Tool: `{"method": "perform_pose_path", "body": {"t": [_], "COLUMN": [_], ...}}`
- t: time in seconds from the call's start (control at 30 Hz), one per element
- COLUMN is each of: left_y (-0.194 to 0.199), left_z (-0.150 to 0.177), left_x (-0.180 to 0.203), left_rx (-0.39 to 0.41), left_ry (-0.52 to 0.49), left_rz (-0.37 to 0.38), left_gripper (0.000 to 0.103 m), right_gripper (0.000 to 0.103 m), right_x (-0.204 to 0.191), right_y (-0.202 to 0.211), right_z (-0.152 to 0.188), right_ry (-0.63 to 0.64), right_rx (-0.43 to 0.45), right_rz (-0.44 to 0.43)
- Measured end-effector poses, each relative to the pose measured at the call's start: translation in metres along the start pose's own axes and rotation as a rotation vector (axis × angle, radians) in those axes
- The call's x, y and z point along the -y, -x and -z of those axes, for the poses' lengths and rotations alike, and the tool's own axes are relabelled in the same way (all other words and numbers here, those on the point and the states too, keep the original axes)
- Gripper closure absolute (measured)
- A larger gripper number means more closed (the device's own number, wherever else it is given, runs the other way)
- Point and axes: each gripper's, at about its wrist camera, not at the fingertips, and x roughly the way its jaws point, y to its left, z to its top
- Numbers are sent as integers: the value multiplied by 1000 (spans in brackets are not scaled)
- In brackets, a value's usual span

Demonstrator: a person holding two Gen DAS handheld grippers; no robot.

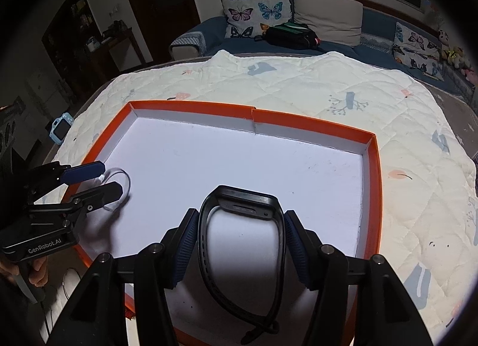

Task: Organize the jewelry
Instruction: 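Carry the hoop and band over the orange box and open both tools, then withdraw both tools from the box toward the remaining jewelry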

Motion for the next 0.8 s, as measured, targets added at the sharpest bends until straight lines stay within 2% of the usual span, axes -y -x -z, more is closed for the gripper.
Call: {"method": "perform_pose_path", "body": {"t": [0.2,0.4,0.57,0.8], "left_y": [5,39,76,125], "left_z": [3,7,21,57], "left_x": [0,1,5,5], "left_rx": [-1,41,79,94], "left_ry": [-2,-1,-12,21], "left_rz": [-8,-15,-34,-38], "left_gripper": [40,37,33,33], "right_gripper": [36,32,32,32], "right_x": [-2,-5,-15,-21], "right_y": [9,43,68,93], "right_z": [-3,-3,14,55], "right_ry": [21,34,74,69], "right_rx": [14,59,69,65], "right_rz": [14,3,15,-8]}}
